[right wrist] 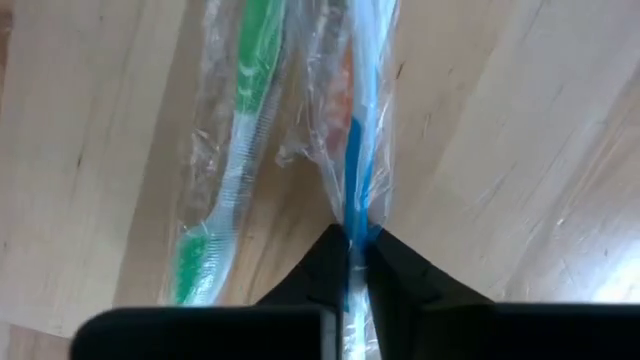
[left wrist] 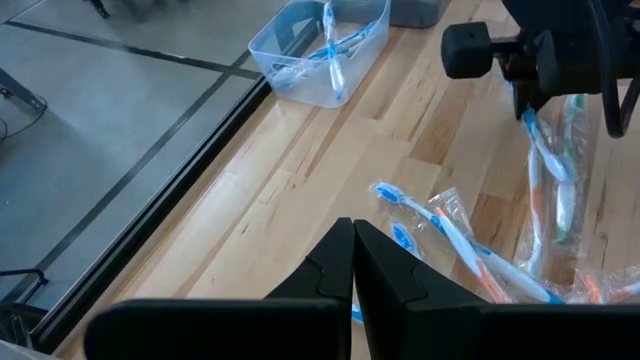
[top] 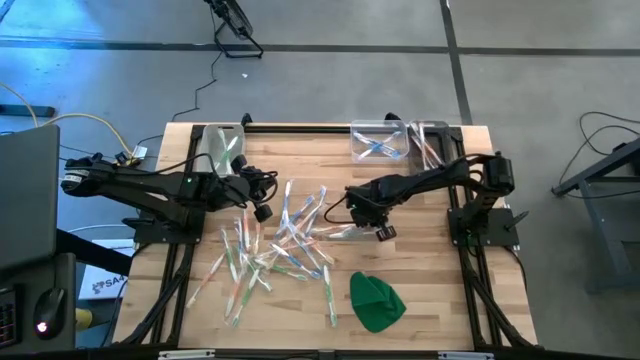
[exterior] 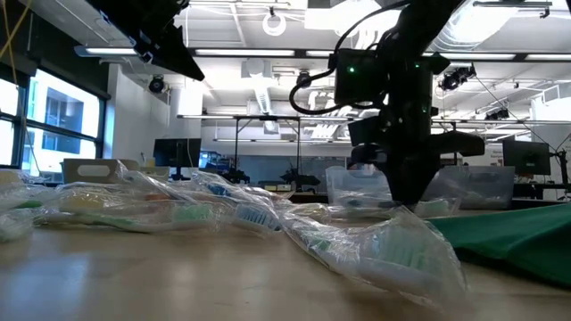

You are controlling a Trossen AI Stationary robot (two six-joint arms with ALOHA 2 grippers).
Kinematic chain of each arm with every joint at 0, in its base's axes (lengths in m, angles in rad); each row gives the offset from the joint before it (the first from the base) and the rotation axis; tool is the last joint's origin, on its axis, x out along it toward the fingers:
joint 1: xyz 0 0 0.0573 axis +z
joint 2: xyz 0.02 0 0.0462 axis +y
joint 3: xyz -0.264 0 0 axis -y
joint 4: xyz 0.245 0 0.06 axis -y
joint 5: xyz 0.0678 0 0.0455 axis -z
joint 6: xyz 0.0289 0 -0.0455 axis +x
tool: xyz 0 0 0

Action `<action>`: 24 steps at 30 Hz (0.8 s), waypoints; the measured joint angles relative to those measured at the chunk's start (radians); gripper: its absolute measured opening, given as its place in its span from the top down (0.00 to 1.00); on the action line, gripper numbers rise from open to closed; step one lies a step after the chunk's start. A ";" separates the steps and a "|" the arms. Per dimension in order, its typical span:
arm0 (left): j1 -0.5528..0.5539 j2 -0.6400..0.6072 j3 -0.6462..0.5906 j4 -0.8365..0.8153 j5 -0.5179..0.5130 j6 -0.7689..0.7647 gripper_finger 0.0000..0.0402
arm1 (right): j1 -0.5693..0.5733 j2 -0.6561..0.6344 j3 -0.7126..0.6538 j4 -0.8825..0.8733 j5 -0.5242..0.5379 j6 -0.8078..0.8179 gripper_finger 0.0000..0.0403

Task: Pick & Place Toothbrushes
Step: Put the blue toothbrush into the transparent bin

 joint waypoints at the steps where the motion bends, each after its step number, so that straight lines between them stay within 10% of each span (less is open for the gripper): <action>1: 0.000 0.000 0.000 0.000 0.000 0.000 0.99 | 0.000 -0.005 -0.001 -0.003 0.010 0.001 0.96; 24: 0.000 0.000 0.000 0.000 0.000 0.000 0.99 | 0.023 -0.543 -0.002 -0.075 0.161 0.269 0.96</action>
